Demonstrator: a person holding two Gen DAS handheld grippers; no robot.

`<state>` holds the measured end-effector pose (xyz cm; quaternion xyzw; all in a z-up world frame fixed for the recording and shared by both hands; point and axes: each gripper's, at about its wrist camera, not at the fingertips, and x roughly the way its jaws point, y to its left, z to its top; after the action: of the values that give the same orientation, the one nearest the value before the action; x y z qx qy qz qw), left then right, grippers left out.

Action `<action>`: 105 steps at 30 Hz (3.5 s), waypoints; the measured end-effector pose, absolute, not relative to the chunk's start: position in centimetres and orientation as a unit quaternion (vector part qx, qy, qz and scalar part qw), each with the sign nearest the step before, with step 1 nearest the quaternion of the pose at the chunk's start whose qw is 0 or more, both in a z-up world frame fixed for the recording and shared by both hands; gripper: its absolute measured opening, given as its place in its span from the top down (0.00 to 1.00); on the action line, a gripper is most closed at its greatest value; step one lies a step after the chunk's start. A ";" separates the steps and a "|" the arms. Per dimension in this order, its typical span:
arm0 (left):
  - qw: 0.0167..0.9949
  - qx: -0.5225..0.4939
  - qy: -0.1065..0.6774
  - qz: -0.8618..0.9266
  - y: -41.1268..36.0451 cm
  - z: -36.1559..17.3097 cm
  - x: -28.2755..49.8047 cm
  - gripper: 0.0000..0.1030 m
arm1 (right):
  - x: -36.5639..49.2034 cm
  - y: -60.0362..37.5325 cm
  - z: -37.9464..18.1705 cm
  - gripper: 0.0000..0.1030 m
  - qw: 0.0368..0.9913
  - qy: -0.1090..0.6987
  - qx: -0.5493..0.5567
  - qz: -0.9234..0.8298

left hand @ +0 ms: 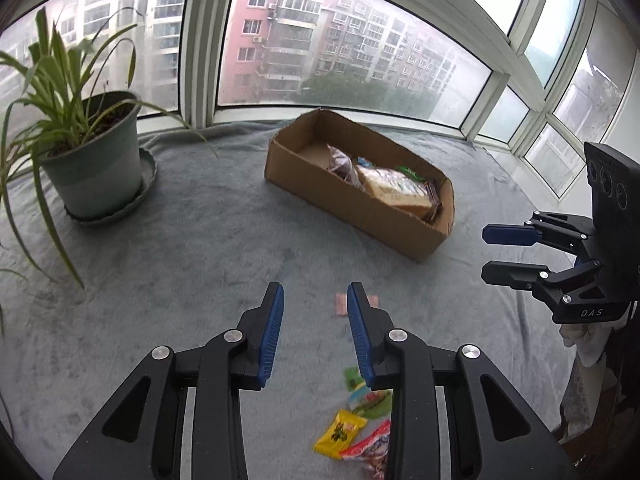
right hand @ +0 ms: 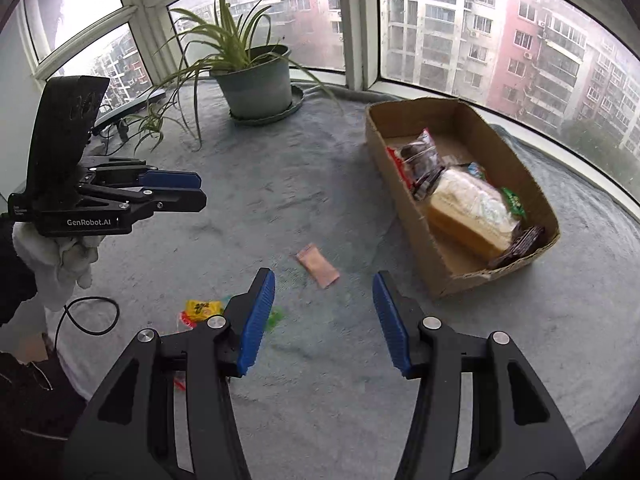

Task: Organize snacks
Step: 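Withdraw both open tools from the box toward the snack pile, then grasp the egg-shaped printed packet with the right tool while the left tool grasps the yellow packet, then carry both packets into the box and open both tools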

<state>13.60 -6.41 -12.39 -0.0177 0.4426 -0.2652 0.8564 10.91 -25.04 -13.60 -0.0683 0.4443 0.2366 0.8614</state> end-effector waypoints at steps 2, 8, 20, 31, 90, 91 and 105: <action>0.849 -0.019 0.456 -0.266 -6.1 -13.4 12.3 0.70 | 9.9 -24.1 -14.8 0.48 0.854 0.454 -0.066 0.246; 0.827 -0.053 0.490 -0.271 -4.6 -15.9 8.5 0.70 | 7.5 -22.2 -18.3 0.48 0.827 0.492 -0.063 0.263; 0.818 -0.033 0.512 -0.261 -4.7 -18.9 5.3 0.58 | 8.2 -19.9 -21.1 0.58 0.815 0.511 -0.058 0.268; 0.809 0.035 0.514 -0.282 -6.7 -20.5 5.5 0.63 | 9.6 -17.5 -22.5 0.71 0.796 0.526 -0.074 0.291; 0.893 -0.043 0.364 -0.260 -9.8 -5.4 17.2 0.80 | 17.6 -36.5 -4.7 0.78 0.920 0.373 -0.088 0.080; 0.894 -0.040 0.360 -0.263 -10.4 -5.1 17.6 0.80 | 18.1 -36.8 -4.6 0.78 0.921 0.372 -0.090 0.075; 0.868 -0.039 0.385 -0.312 -19.0 -7.5 21.4 0.80 | 24.0 -38.5 -10.2 0.78 0.905 0.415 -0.064 0.067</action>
<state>21.44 -18.97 -7.46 -0.0389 0.3850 -0.3123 0.8676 24.04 -38.52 -10.16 -0.0644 0.4149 0.0669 0.9051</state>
